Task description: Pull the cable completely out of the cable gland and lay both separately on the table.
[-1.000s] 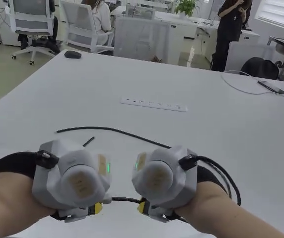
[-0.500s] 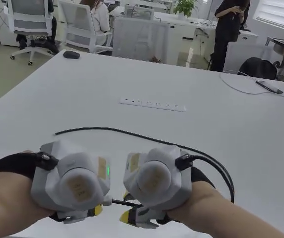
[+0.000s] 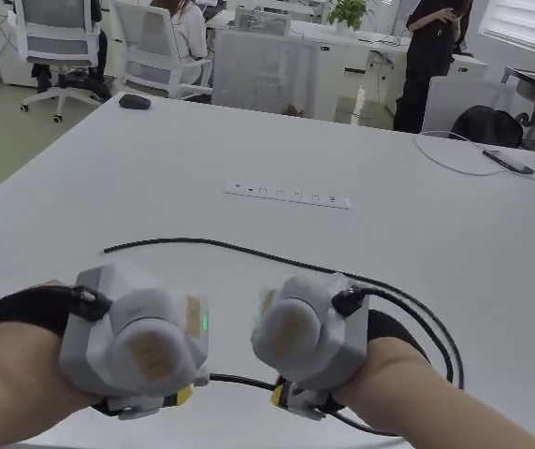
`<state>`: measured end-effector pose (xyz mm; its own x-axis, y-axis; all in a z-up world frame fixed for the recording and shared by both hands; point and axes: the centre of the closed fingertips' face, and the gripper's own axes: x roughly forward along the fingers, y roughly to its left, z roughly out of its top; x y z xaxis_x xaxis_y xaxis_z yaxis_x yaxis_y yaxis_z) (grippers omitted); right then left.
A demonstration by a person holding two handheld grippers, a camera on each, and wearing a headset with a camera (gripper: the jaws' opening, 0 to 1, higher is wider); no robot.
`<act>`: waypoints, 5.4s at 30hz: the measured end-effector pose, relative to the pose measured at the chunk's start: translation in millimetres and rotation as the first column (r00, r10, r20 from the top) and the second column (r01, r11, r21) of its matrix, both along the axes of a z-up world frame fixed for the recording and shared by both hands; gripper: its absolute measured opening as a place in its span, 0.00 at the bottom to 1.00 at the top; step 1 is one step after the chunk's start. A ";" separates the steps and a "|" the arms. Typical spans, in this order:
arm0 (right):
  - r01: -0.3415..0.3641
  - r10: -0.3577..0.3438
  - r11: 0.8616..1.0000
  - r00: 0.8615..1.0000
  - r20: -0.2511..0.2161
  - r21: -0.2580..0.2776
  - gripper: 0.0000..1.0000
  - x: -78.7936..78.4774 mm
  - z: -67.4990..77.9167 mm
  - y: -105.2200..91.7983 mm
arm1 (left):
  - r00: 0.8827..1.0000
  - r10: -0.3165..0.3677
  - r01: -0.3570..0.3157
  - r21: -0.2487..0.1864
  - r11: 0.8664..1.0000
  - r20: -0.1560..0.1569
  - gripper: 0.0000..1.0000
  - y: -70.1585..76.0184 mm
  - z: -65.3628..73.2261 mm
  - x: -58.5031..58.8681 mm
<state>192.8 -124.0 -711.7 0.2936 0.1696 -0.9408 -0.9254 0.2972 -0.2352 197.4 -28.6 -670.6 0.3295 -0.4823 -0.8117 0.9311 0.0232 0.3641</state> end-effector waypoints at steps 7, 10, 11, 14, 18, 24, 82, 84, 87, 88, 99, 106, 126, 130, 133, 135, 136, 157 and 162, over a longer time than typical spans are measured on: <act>-0.102 0.103 0.979 0.995 0.003 0.175 0.20 -9.0 10.4 47.5 | 1.000 -0.008 0.008 0.000 1.000 0.002 0.16 -2.2 -0.3 -1.2; -0.174 0.165 0.946 0.985 0.055 0.272 0.22 -9.9 26.6 72.1 | 1.000 -0.024 0.024 0.007 1.000 0.005 0.16 -2.5 -1.4 -2.9; -0.185 0.172 0.935 0.983 0.067 0.303 0.20 -10.0 31.5 77.9 | 1.000 -0.026 0.026 0.009 1.000 0.004 0.16 -2.6 -1.6 -3.2; -0.192 0.176 0.931 0.981 0.077 0.311 0.12 -9.5 33.8 78.5 | 0.999 -0.033 0.033 0.012 0.999 0.019 0.16 -3.6 0.4 -1.4; -0.183 0.168 0.936 0.983 0.074 0.300 0.04 -6.2 31.1 75.0 | 0.999 -0.041 0.041 0.010 0.999 0.013 0.16 -5.6 -0.2 -3.9; -0.066 0.065 0.993 0.998 0.011 0.100 0.04 -2.0 6.5 29.7 | 1.000 -0.015 0.014 0.027 1.000 0.015 0.16 1.6 -2.5 1.1; -0.016 0.016 0.998 1.000 0.013 0.062 0.04 3.7 4.3 17.4 | 0.998 -0.023 0.023 0.004 1.000 0.066 0.16 -3.9 6.6 6.0; 0.013 -0.013 0.999 1.000 0.004 0.034 0.04 4.2 1.8 8.8 | 0.997 -0.014 0.014 0.002 1.000 0.071 0.16 -3.3 7.5 7.9; 0.045 -0.045 0.999 0.999 -0.007 0.008 0.04 5.4 -0.7 -0.5 | 0.997 -0.003 0.004 -0.005 1.000 0.078 0.16 -2.6 9.6 10.1; 0.058 -0.058 0.998 0.998 -0.010 0.002 0.04 5.4 -1.2 -3.3 | 0.997 0.000 0.000 -0.002 1.000 0.080 0.16 -1.8 9.6 10.8; 0.148 -0.148 0.988 0.989 0.004 -0.052 0.04 9.7 -0.9 -27.4 | 0.995 0.064 -0.063 -0.015 0.998 0.076 0.16 9.1 12.5 20.6; 0.198 -0.198 0.979 0.980 -0.002 -0.039 0.04 9.4 0.3 -34.6 | 0.991 0.112 -0.109 -0.044 0.993 0.078 0.16 14.5 17.6 26.1; 0.248 -0.248 0.969 0.969 0.004 -0.022 0.04 11.2 6.3 -39.5 | 0.985 0.142 -0.139 -0.031 0.990 0.098 0.16 22.4 18.5 32.4; 0.193 -0.193 0.981 0.981 0.003 0.017 0.04 14.7 15.4 -20.2 | 0.986 0.139 -0.136 -0.040 0.990 0.095 0.16 22.7 20.1 34.1; 0.174 -0.176 0.981 0.984 0.019 0.082 0.04 28.0 31.1 -5.2 | 0.987 0.134 -0.130 -0.043 0.991 0.092 0.16 22.4 20.6 33.8; 0.165 -0.169 0.979 0.985 0.023 0.121 0.04 43.1 42.3 1.0 | 0.988 0.130 -0.127 -0.051 0.991 0.082 0.16 21.0 20.5 31.4; 0.177 -0.182 0.968 0.983 0.013 0.176 0.04 54.3 46.9 7.1 | 0.988 0.129 -0.125 -0.050 0.991 0.081 0.16 20.9 20.3 30.9; 0.529 -0.527 0.801 0.845 -0.092 0.281 0.10 206.4 -30.0 -69.1 | 0.994 0.092 -0.090 -0.046 0.995 0.057 0.16 15.8 16.6 23.8; 0.522 -0.525 0.783 0.846 -0.092 0.339 0.18 192.3 -3.7 -75.8 | 0.996 0.074 -0.073 -0.026 0.997 0.049 0.16 13.2 12.1 21.4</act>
